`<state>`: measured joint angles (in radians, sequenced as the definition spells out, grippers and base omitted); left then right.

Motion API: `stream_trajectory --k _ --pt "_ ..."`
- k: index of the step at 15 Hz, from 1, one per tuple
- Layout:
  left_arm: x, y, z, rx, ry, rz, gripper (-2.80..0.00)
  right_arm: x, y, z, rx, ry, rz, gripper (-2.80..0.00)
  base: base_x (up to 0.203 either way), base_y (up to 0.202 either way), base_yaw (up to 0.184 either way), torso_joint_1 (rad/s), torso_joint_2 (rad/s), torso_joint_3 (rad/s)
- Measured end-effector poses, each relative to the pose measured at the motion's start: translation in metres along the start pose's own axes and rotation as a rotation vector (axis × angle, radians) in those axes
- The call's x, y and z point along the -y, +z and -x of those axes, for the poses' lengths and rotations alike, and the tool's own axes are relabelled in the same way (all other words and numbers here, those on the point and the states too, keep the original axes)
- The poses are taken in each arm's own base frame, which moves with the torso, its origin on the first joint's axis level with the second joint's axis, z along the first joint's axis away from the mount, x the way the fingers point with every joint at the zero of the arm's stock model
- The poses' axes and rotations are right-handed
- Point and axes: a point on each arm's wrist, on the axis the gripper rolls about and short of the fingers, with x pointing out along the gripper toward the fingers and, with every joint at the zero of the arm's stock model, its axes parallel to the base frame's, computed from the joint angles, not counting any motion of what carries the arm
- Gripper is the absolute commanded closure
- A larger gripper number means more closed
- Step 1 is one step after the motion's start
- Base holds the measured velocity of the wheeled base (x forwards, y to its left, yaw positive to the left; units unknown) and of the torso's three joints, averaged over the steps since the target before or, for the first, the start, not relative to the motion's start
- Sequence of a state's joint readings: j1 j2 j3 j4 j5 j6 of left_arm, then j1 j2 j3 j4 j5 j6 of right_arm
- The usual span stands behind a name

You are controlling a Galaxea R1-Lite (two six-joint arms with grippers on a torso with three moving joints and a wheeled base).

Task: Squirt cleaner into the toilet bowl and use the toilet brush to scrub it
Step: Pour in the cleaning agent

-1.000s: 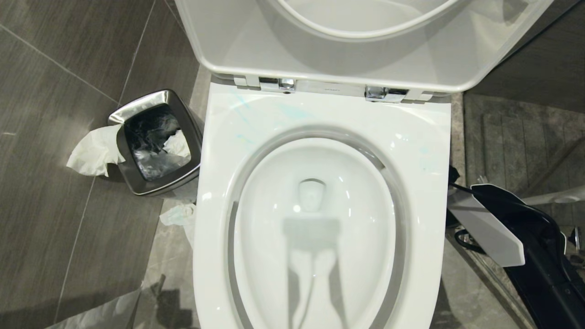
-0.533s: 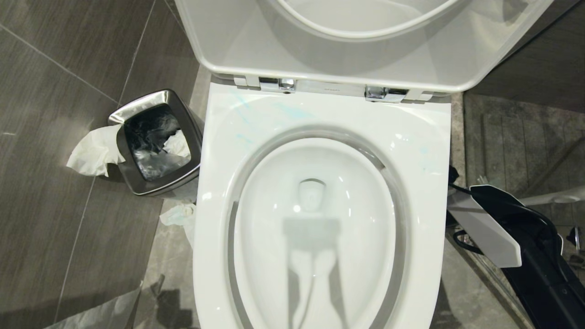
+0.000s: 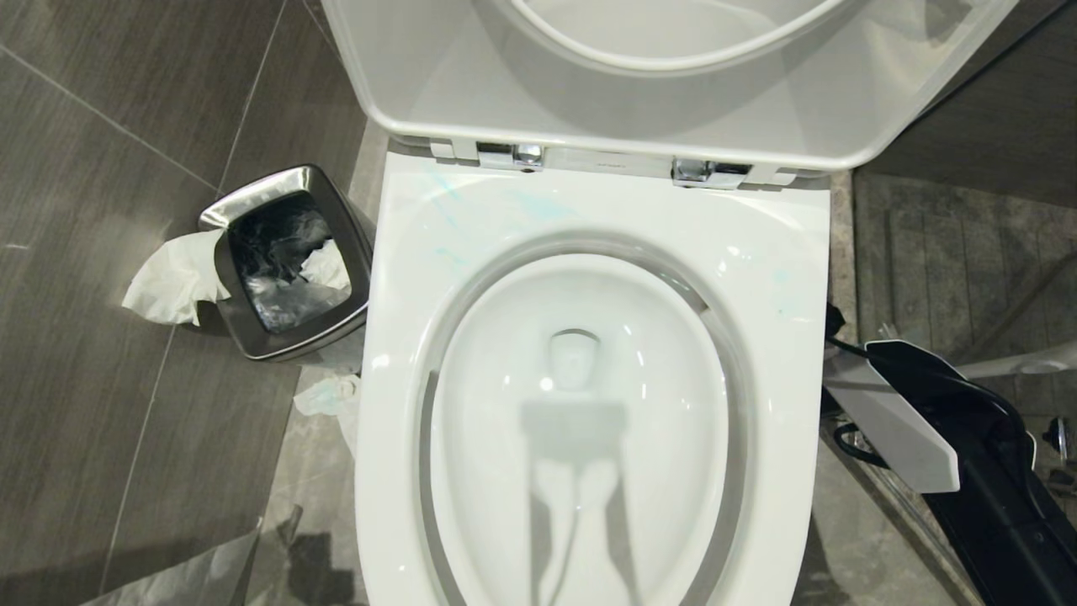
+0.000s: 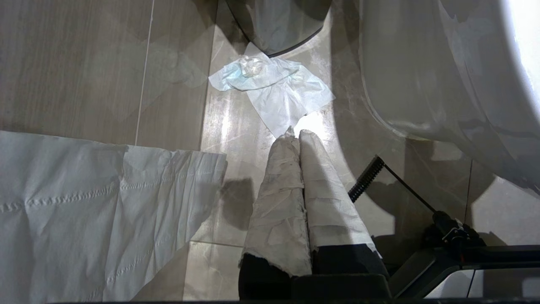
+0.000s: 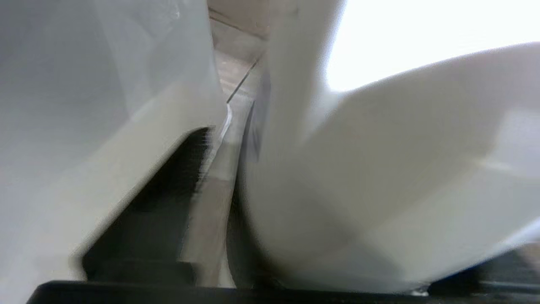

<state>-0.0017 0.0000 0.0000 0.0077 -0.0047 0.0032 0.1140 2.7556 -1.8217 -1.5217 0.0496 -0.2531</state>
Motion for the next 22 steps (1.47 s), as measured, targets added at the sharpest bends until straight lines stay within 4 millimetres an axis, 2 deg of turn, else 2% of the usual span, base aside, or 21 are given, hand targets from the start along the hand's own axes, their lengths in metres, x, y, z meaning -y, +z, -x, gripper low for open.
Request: stream_trajectory --k 9,12,18,22 --pt "0.0 0.0 0.0 0.0 0.0 0.0 0.0 0.001 0.001 -0.001 -0.001 -0.007 0.002 0.0 0.0 0.0 0.0 0.0 0.0 0.0" --pt "0.0 0.0 0.0 0.0 0.0 0.0 0.0 0.009 0.005 -0.003 0.001 -0.022 0.011 0.0 0.0 0.0 0.0 0.0 0.0 0.0" --pt "0.0 0.0 0.0 0.0 0.0 0.001 0.0 0.026 0.024 0.0 -0.038 -0.038 0.025 0.0 0.0 0.0 0.0 0.0 0.0 0.0" --pt "0.0 0.0 0.0 0.0 0.0 0.0 0.0 0.04 0.056 0.009 -0.094 -0.068 0.026 0.0 0.0 0.0 0.0 0.003 -0.01 0.002"
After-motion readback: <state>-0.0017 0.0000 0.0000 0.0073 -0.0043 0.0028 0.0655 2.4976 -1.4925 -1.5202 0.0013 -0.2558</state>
